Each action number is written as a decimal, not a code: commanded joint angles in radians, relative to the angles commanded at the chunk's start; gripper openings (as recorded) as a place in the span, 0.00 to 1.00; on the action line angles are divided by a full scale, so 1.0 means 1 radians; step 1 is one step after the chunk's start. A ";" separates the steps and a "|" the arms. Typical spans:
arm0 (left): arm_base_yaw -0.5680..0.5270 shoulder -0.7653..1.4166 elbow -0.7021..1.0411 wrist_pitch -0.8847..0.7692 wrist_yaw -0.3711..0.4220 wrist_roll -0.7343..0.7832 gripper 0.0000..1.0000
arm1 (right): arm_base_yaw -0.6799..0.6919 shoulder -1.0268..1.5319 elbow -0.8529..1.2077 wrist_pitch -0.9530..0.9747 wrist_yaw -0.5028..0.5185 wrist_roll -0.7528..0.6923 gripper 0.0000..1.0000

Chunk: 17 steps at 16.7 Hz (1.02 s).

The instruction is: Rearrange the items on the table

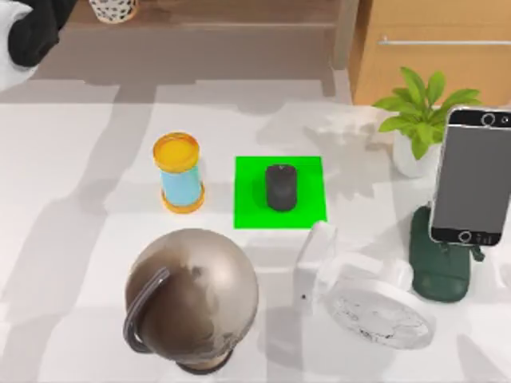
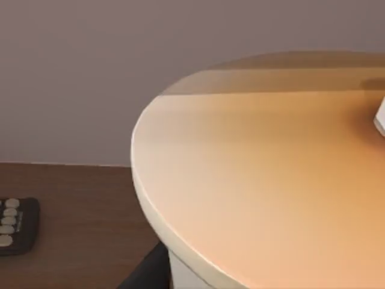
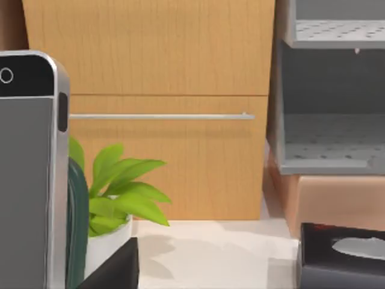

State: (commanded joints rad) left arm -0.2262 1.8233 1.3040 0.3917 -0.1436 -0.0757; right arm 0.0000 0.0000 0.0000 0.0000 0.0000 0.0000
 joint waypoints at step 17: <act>-0.004 0.116 0.164 -0.071 -0.048 0.052 0.00 | 0.000 0.000 0.000 0.000 0.000 0.000 1.00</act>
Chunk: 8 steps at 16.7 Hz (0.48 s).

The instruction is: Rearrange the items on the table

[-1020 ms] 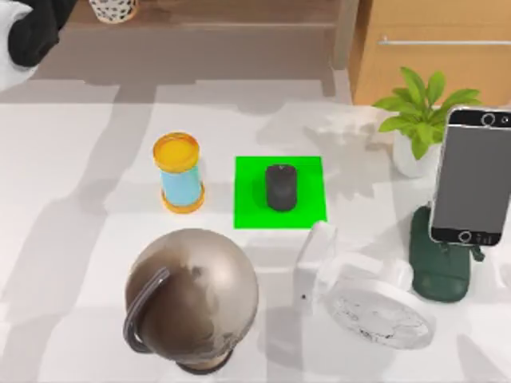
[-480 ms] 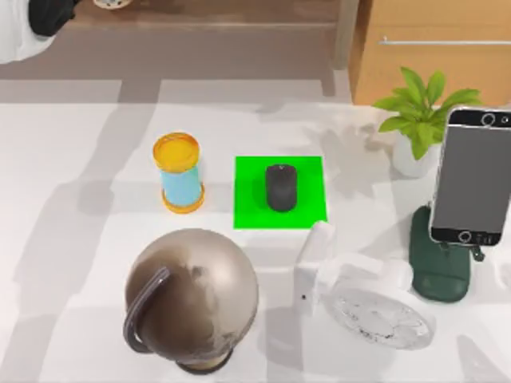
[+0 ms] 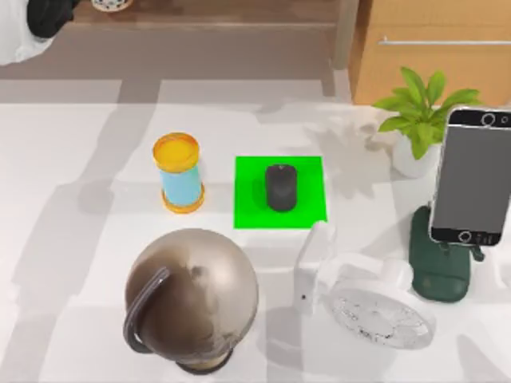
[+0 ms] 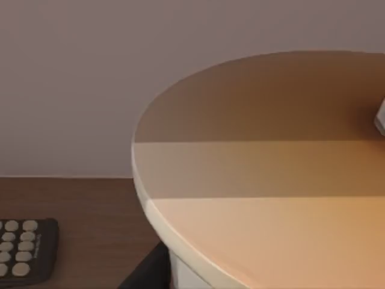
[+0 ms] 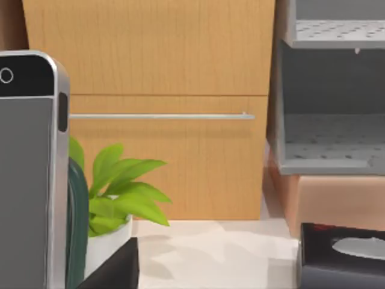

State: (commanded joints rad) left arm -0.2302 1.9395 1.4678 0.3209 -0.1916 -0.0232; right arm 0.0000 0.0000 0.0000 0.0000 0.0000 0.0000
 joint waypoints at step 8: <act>0.002 0.017 0.019 0.003 -0.001 -0.001 0.00 | 0.000 0.000 0.000 0.000 0.000 0.000 1.00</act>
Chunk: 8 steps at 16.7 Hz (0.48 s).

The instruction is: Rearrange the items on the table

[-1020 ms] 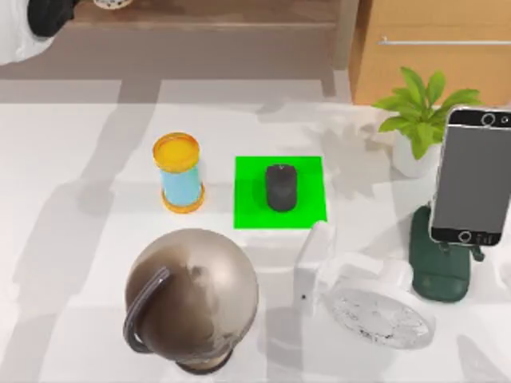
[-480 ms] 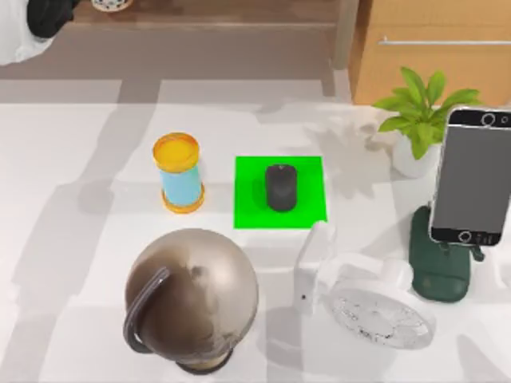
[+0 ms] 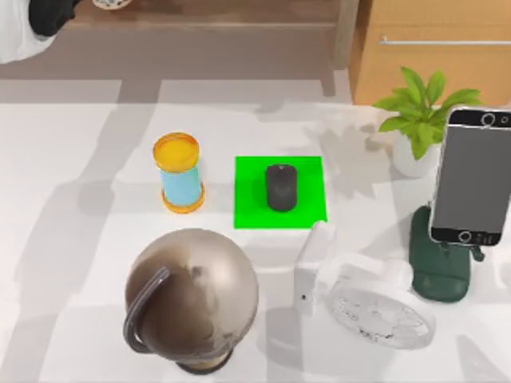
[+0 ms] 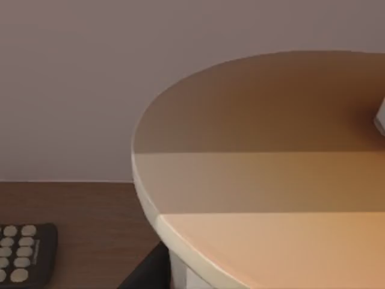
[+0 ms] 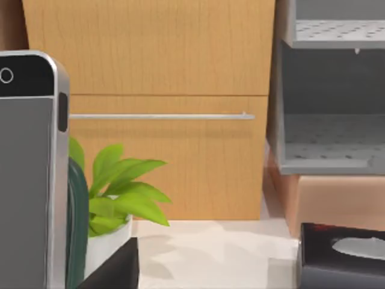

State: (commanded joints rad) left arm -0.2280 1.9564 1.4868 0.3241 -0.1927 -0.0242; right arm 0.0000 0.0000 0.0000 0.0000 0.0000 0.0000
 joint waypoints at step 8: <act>0.000 0.000 0.000 0.000 0.000 0.000 0.45 | 0.000 0.000 0.000 0.000 0.000 0.000 1.00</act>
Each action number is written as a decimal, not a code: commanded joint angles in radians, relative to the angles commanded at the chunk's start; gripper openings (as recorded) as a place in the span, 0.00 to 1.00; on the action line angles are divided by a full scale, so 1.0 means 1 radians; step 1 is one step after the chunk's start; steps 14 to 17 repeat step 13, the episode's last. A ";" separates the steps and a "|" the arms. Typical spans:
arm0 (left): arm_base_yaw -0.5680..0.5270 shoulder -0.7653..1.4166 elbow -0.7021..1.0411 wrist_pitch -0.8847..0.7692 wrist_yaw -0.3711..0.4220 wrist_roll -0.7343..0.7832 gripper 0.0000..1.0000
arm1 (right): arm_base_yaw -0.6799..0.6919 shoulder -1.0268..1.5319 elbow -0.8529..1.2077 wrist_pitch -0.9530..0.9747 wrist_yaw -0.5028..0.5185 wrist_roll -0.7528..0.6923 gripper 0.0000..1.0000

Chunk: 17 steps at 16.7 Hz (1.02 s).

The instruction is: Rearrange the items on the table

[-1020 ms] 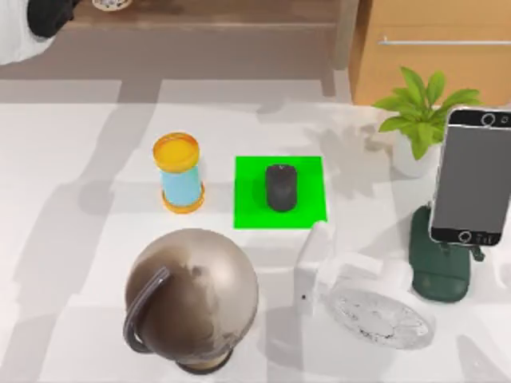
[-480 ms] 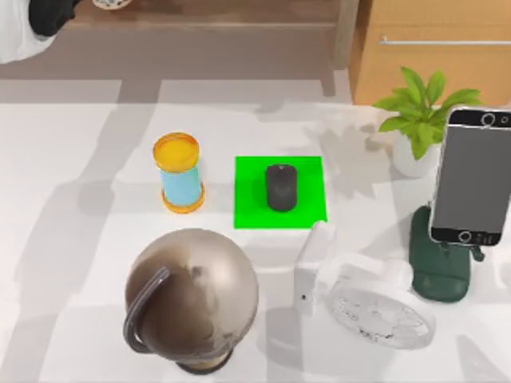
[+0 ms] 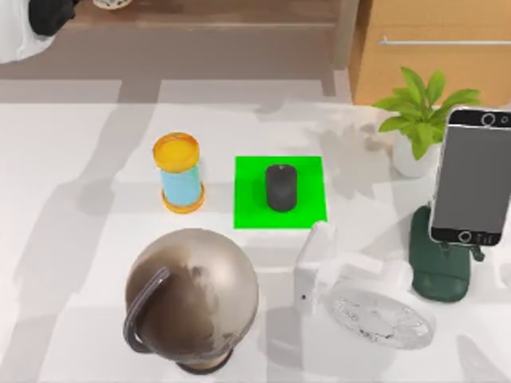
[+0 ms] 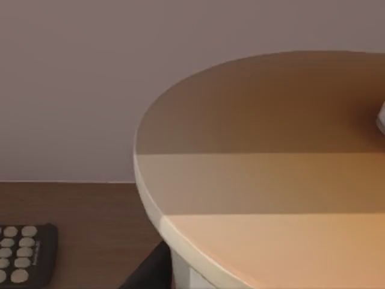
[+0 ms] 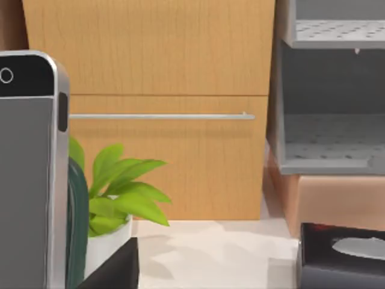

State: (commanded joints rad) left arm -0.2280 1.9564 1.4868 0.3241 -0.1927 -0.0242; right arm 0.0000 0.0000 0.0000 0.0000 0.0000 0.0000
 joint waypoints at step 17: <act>0.000 0.000 0.000 0.000 0.000 0.000 1.00 | 0.000 0.000 0.000 0.000 0.000 0.000 1.00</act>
